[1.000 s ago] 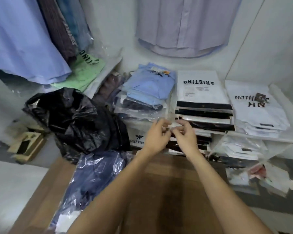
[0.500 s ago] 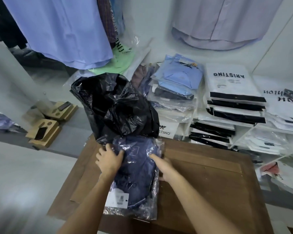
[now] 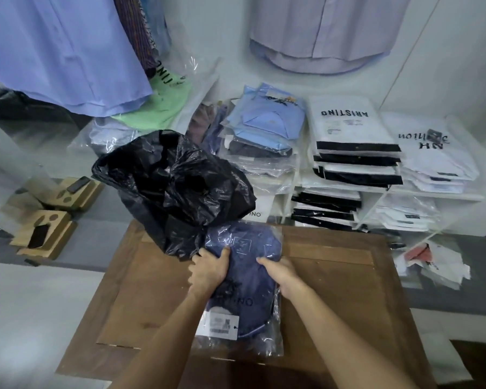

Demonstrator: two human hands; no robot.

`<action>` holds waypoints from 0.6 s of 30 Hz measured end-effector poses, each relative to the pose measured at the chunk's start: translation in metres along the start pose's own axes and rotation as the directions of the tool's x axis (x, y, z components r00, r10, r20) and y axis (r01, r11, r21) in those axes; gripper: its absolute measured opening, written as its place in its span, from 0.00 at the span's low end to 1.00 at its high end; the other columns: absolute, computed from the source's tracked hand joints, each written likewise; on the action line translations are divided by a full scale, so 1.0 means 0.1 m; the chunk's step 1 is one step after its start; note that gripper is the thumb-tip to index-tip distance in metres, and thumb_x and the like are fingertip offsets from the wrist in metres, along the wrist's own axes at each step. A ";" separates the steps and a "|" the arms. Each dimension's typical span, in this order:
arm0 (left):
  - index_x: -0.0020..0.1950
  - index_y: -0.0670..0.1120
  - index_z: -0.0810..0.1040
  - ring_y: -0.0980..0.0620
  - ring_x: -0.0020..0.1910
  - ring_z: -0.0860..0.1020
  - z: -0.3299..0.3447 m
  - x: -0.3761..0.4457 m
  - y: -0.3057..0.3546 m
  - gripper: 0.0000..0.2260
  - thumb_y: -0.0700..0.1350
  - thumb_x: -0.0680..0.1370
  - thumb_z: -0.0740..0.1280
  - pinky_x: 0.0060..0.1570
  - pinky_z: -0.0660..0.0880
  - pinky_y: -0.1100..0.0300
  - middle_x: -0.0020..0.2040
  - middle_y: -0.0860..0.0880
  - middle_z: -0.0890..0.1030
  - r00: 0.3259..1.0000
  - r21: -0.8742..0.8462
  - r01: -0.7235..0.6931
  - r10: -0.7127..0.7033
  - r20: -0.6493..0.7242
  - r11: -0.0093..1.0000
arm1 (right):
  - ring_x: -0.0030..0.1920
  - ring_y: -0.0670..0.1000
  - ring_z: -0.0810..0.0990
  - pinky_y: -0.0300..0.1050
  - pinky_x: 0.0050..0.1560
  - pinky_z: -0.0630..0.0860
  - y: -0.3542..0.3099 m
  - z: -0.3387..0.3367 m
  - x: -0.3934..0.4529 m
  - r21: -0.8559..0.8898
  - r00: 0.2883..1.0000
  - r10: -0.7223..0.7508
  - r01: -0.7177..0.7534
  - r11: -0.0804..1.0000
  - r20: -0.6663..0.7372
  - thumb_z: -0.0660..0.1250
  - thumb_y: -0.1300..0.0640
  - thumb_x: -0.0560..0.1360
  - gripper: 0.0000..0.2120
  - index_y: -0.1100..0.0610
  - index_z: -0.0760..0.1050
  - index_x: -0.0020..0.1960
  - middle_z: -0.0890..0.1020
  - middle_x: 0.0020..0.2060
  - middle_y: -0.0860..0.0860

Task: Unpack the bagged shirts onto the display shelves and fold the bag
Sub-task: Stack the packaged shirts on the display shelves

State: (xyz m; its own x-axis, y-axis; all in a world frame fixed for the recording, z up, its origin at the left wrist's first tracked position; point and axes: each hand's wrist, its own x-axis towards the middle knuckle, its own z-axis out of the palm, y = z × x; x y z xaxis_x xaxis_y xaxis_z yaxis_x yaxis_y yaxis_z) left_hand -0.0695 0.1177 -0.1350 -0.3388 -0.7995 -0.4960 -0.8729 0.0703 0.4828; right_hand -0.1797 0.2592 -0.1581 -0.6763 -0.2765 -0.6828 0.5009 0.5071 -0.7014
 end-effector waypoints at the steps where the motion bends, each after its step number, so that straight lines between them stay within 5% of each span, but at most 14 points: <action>1: 0.74 0.37 0.63 0.31 0.72 0.65 0.09 -0.05 0.10 0.38 0.67 0.79 0.60 0.71 0.63 0.41 0.74 0.34 0.66 0.999 0.004 -0.021 0.021 0.024 1.000 | 0.46 0.53 0.86 0.47 0.51 0.83 0.02 -0.13 0.02 0.009 1.000 -0.004 0.004 1.000 -0.022 0.79 0.50 0.70 0.16 0.55 0.82 0.53 0.87 0.48 0.52; 8: 0.74 0.36 0.62 0.30 0.72 0.66 0.74 -0.50 0.65 0.38 0.65 0.79 0.62 0.71 0.63 0.44 0.74 0.34 0.65 0.982 0.008 -0.112 0.109 0.155 0.994 | 0.48 0.56 0.86 0.54 0.56 0.83 0.16 -1.08 0.18 0.022 0.985 -0.023 0.027 0.999 -0.173 0.80 0.53 0.70 0.17 0.56 0.83 0.55 0.87 0.49 0.53; 12: 0.76 0.35 0.60 0.31 0.73 0.65 0.97 -0.67 0.87 0.39 0.65 0.79 0.63 0.73 0.62 0.45 0.74 0.34 0.64 0.959 -0.008 -0.156 0.154 0.240 0.988 | 0.44 0.54 0.85 0.48 0.52 0.82 0.17 -1.50 0.18 0.057 0.978 -0.036 0.049 0.997 -0.205 0.78 0.58 0.72 0.10 0.57 0.83 0.53 0.86 0.47 0.54; 18: 0.74 0.39 0.65 0.39 0.69 0.74 0.96 -0.57 0.95 0.43 0.69 0.71 0.69 0.70 0.69 0.51 0.72 0.39 0.72 0.927 -0.034 -0.131 0.134 0.351 0.991 | 0.57 0.55 0.83 0.54 0.61 0.80 0.27 -1.77 0.28 -0.038 0.990 -0.049 0.044 0.998 -0.130 0.78 0.57 0.73 0.25 0.54 0.72 0.66 0.83 0.60 0.52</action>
State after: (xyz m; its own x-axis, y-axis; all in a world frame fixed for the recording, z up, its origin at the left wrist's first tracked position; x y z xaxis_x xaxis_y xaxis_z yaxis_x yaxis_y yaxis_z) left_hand -0.1667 0.2276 -0.1300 -0.5544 -0.5223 -0.6479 -0.8087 0.1543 0.5676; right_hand -0.2807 0.4096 -0.1595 -0.7645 -0.1925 -0.6152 0.4496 0.5247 -0.7229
